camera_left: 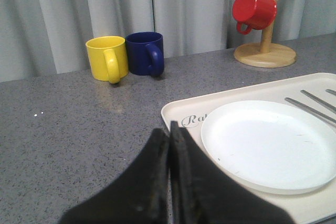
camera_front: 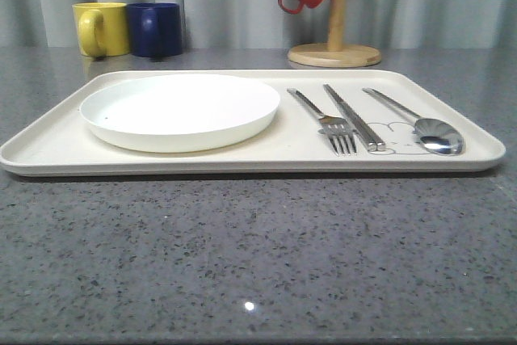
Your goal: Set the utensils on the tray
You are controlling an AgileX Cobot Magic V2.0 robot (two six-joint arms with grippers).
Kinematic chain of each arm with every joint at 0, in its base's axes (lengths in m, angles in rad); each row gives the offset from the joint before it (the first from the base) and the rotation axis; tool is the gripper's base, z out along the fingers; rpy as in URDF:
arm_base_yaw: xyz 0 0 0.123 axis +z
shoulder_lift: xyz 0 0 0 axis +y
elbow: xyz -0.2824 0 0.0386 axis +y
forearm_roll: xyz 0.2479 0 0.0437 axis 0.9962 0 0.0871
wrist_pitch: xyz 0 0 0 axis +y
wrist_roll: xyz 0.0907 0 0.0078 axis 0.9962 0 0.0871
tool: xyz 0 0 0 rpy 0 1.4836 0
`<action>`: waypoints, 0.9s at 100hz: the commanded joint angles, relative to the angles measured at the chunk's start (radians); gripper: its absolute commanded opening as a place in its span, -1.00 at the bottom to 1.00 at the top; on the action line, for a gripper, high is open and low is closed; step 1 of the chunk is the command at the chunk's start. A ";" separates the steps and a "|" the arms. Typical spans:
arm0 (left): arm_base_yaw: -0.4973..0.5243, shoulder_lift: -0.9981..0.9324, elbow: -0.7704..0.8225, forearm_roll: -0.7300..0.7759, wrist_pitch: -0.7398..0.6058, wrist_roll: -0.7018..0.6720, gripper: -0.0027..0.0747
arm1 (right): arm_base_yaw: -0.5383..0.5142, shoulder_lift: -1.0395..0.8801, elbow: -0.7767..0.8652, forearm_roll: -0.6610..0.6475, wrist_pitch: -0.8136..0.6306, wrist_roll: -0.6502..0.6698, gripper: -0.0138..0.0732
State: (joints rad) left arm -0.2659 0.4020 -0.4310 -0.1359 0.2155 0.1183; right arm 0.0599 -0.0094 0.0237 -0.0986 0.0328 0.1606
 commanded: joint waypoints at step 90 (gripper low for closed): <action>0.225 -0.442 0.454 0.170 -0.291 -0.223 -0.98 | -0.006 -0.017 0.003 -0.001 -0.084 -0.007 -0.84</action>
State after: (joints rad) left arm -0.0557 -0.0038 0.0043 0.0164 0.0115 -0.0717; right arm 0.0599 -0.0094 0.0237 -0.0970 0.0328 0.1602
